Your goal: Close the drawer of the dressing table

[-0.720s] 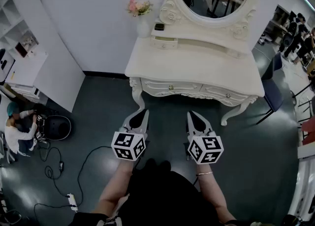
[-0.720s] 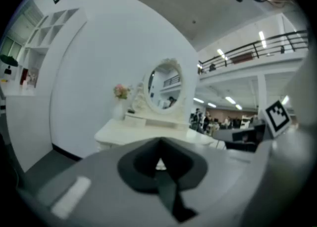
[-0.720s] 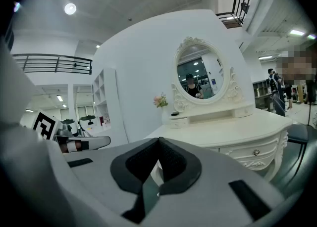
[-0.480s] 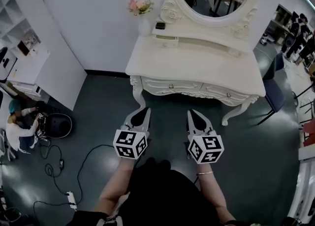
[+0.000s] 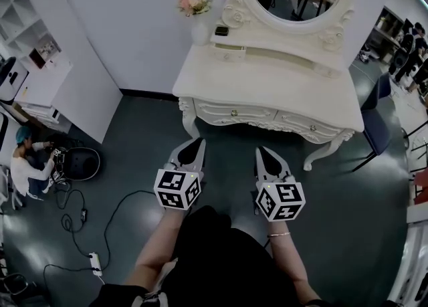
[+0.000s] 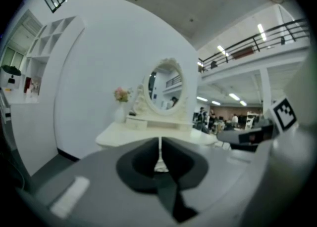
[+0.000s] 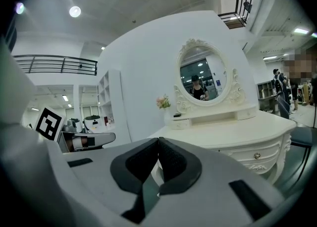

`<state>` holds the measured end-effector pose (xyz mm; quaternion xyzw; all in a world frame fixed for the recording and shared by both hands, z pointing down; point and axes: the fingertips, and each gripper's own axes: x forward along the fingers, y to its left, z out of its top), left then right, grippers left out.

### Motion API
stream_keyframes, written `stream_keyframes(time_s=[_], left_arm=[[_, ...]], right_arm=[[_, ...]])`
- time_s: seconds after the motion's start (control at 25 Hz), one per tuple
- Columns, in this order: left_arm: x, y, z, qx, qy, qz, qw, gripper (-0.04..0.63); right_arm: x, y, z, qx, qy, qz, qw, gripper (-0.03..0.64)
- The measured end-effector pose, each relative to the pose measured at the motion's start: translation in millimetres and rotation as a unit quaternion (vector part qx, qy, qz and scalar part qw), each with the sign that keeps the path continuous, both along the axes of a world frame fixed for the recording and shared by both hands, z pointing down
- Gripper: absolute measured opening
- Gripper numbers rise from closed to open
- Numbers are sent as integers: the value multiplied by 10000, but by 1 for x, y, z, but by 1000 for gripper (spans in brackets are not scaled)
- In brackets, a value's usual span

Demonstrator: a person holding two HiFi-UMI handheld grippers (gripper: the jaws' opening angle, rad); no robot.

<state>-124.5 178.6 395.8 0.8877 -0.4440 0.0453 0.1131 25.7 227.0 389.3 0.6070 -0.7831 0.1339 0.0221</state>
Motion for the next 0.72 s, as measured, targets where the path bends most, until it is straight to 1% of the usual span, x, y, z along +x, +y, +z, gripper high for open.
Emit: stream_keyframes(time_s=[0.48, 0.72], left_arm=[[13, -13, 4, -91, 4, -87, 9999, 91], [19, -35, 12, -152, -55, -118, 9998, 118]], right_arm=[[12, -5, 3, -4, -168, -26, 9999, 5], [22, -23, 8, -54, -201, 42, 9998, 5]])
